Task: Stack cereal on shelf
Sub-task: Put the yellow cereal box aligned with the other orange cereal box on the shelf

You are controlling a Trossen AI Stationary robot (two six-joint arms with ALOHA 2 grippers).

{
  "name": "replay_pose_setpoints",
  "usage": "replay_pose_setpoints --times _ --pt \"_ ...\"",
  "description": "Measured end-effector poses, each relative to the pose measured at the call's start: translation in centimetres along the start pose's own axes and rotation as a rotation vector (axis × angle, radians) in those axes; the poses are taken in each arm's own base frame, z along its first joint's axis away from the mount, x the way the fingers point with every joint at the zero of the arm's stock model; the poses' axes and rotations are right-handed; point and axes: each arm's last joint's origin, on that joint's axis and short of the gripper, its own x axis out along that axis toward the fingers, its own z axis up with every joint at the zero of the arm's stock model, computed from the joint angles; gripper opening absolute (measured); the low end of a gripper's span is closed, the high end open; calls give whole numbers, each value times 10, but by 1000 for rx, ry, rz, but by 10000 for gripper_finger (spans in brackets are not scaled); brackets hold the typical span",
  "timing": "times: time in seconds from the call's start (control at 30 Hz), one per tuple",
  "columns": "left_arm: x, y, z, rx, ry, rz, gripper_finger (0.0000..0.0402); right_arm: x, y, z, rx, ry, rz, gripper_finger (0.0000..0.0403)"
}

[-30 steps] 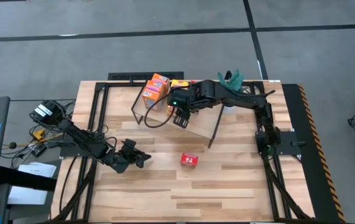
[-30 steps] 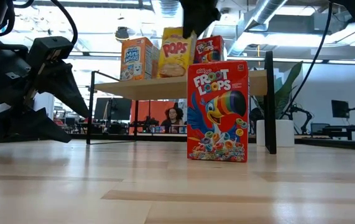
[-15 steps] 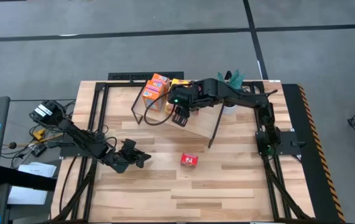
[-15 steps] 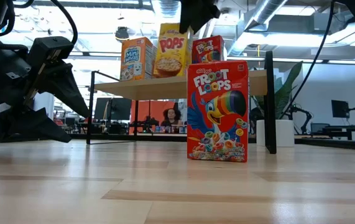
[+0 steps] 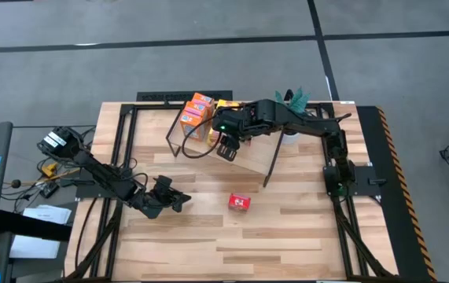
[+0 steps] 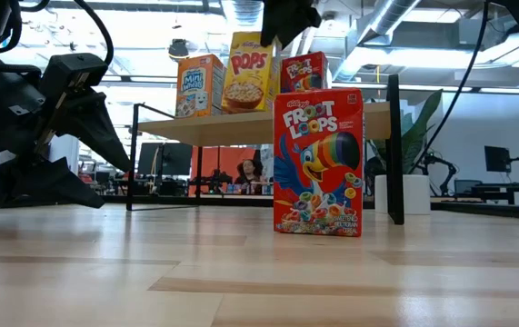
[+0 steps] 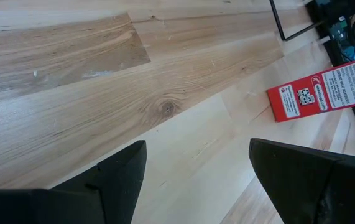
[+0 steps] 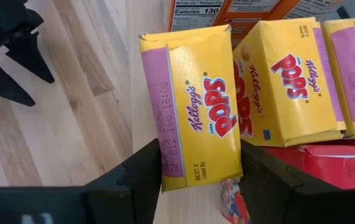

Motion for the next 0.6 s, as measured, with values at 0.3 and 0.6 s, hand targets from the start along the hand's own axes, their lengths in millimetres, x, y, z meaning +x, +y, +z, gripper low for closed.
replay_pose_setpoints --times 0.3,0.6 --pt "0 0 0 -1 0 -1 275 7 2 -2 -6 26 5 219" --pt "0 0 0 -3 2 -3 275 8 0 0 3 11 7 223"
